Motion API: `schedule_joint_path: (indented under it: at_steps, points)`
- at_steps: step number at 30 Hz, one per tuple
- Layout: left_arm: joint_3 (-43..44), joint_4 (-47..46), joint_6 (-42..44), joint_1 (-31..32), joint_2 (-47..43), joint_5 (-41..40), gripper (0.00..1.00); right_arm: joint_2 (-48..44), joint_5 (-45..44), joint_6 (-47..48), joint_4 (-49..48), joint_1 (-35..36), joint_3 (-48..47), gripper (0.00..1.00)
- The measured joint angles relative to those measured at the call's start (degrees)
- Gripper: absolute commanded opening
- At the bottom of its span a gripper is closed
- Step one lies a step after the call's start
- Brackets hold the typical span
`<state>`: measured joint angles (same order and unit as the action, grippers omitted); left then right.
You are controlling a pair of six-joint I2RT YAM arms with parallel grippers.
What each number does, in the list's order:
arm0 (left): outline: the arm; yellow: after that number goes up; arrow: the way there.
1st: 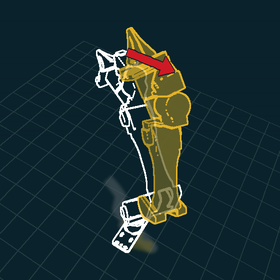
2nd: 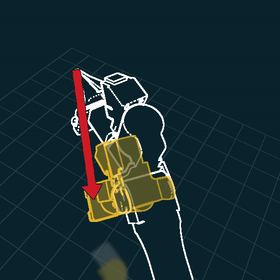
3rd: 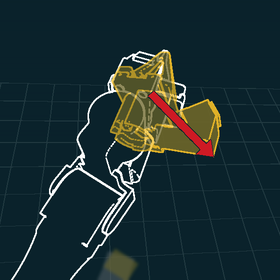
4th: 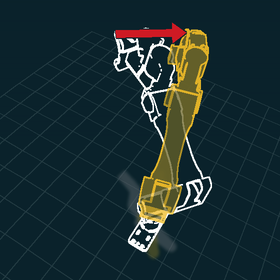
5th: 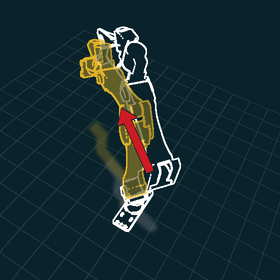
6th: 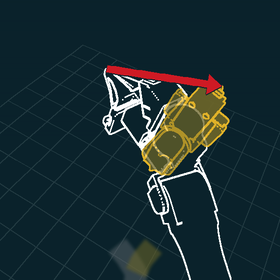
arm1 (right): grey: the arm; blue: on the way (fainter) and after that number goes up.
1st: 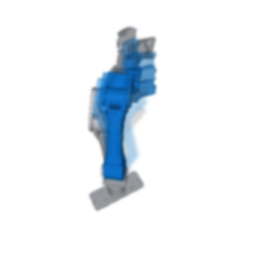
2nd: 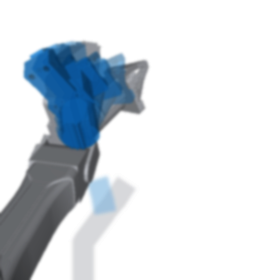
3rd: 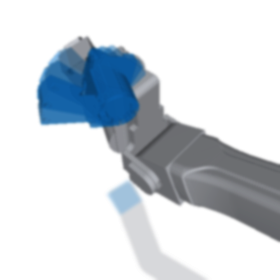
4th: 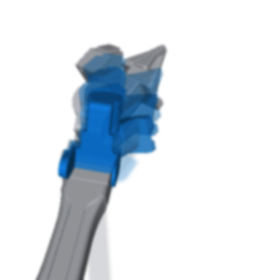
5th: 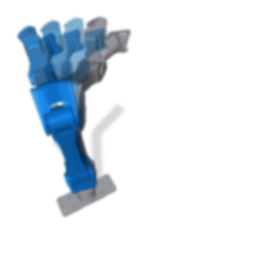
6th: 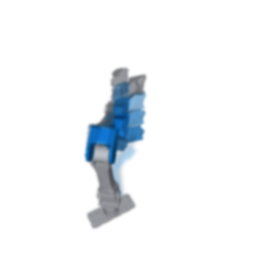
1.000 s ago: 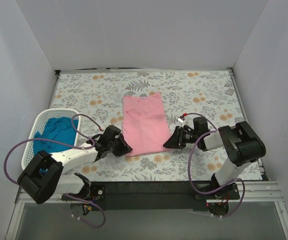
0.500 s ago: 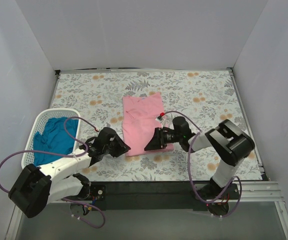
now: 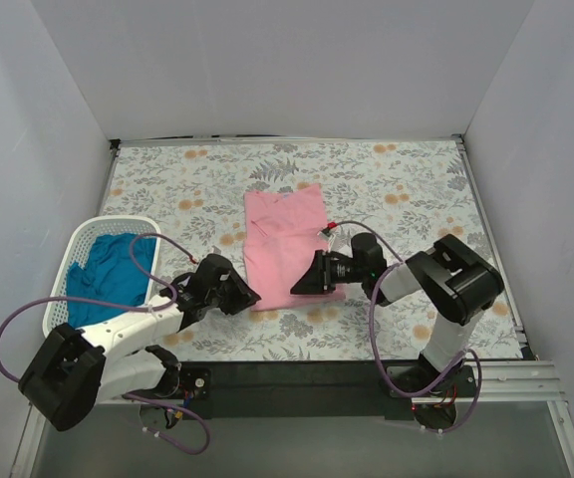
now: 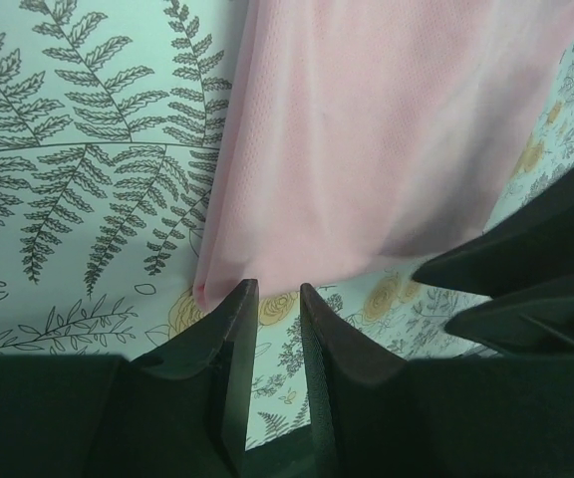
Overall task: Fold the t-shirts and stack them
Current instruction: Fold the tshirt
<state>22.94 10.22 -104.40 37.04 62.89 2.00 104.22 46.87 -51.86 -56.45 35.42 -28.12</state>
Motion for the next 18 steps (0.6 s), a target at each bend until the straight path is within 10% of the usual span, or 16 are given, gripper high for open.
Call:
schedule_joint_path:
  at_steps: [18]
  points:
    - [23.8, -11.0, 8.2, -14.1, 29.2, 2.4, 0.22, 11.6, 1.2, -0.4, 3.6, -17.6, -23.1, 0.42]
